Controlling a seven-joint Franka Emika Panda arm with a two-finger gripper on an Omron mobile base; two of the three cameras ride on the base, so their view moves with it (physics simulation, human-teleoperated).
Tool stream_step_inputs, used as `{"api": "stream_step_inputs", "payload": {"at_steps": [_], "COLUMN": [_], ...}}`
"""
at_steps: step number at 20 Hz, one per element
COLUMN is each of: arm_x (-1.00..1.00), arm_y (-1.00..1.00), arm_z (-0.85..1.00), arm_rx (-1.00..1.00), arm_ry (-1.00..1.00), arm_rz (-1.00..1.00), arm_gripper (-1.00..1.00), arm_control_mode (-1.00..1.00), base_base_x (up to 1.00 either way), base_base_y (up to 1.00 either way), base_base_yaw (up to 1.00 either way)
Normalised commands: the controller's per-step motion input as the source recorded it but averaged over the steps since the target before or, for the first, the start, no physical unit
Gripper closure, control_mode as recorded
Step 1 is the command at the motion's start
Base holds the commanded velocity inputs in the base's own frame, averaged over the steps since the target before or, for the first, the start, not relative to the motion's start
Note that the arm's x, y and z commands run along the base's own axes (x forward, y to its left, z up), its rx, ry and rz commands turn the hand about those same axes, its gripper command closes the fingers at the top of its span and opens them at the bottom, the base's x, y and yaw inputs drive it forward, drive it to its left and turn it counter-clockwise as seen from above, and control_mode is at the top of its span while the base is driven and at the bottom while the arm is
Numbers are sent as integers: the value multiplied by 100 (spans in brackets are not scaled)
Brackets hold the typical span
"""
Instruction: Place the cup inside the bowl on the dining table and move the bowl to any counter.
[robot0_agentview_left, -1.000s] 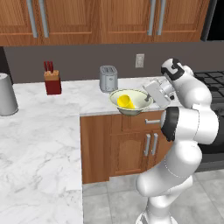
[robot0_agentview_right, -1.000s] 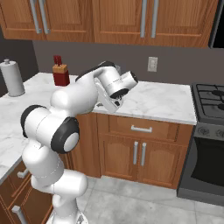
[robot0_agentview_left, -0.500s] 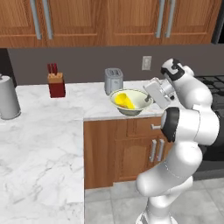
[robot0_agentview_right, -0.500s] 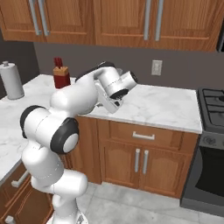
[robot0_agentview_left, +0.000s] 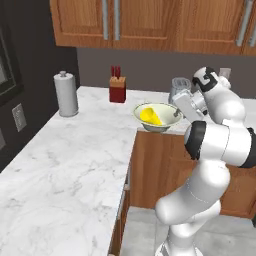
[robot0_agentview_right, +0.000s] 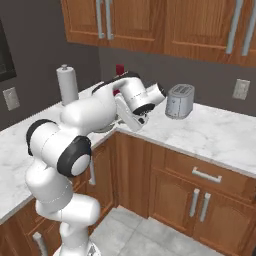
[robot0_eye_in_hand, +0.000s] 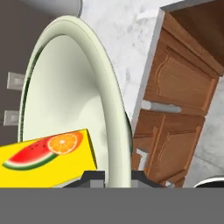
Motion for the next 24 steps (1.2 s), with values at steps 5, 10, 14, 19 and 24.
{"api": "stream_step_inputs", "payload": {"at_steps": [5, 10, 14, 19, 24], "arm_x": [0, 0, 0, 0, 0], "arm_y": [0, 0, 0, 0, 0], "arm_z": [0, 0, 0, 0, 0], "arm_rx": [0, 0, 0, 0, 0], "arm_ry": [0, 0, 0, 0, 0], "arm_rz": [0, 0, 0, 0, 0], "arm_gripper": [100, 100, 100, 100, 100], "arm_control_mode": [100, 100, 100, 100, 100], "base_base_x": [-1, 0, -1, 0, -9], "base_base_y": [41, 39, 50, 53, 61], "base_base_yaw": [58, 59, 59, 63, 65]}}
